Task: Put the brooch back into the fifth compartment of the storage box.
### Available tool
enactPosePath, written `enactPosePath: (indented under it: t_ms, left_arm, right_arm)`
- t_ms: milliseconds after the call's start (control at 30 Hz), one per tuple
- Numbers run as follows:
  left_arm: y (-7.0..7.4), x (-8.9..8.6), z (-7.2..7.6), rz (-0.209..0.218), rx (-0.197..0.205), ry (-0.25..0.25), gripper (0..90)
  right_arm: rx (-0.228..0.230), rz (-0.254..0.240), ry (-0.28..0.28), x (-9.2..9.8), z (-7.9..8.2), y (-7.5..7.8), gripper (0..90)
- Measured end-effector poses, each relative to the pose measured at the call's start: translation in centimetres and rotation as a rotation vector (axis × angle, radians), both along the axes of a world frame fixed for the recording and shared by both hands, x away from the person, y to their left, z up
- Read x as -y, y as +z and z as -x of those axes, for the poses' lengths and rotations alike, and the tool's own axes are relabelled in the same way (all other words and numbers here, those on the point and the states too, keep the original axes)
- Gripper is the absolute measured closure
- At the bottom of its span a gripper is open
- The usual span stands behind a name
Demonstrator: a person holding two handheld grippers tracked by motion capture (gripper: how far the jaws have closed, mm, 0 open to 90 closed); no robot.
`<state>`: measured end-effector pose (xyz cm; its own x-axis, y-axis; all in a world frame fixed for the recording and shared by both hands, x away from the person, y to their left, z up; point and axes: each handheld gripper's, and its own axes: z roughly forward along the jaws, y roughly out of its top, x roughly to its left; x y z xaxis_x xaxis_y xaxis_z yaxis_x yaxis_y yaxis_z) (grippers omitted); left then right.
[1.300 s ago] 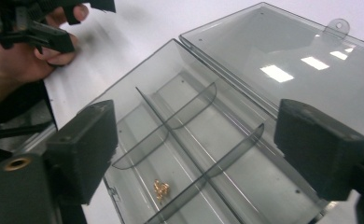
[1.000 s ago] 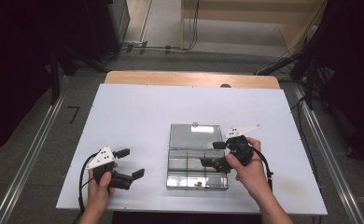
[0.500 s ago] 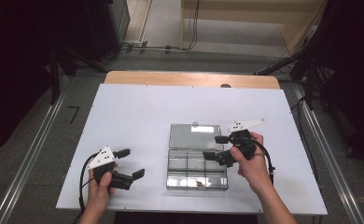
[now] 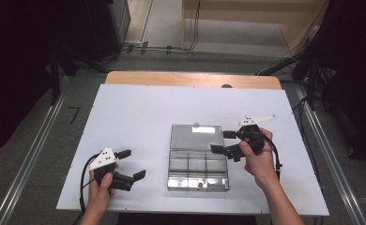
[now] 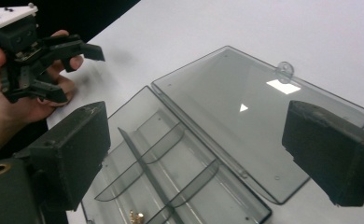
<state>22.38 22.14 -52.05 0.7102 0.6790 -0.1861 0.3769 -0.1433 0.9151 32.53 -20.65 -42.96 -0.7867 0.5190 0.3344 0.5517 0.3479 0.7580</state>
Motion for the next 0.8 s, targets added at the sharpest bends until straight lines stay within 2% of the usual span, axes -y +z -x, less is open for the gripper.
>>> enactPosePath:
  t_ms: [67, 300, 600, 800]
  left_arm:
    - [0.0, 0.0, 0.0, 0.000, 0.000, -0.001, 0.0]
    - [0.0, 0.0, 0.0, 0.002, -0.001, -0.003, 0.0]
    - [0.0, 0.0, 0.0, 0.002, 0.000, -0.008, 0.0]
    - [0.0, 0.0, 0.0, 0.005, 0.000, -0.004, 0.0]
  right_arm:
    - [-0.009, -0.017, 0.005, 0.3, -0.3, 0.0, 0.8]
    - [-0.015, -0.062, 0.006, 1.2, -0.8, -0.1, 0.0]
    - [0.002, -0.038, -0.039, 1.6, -1.4, -0.9, 0.0]
    - [-0.009, -0.066, -0.076, 2.4, -2.0, -1.4, 0.0]
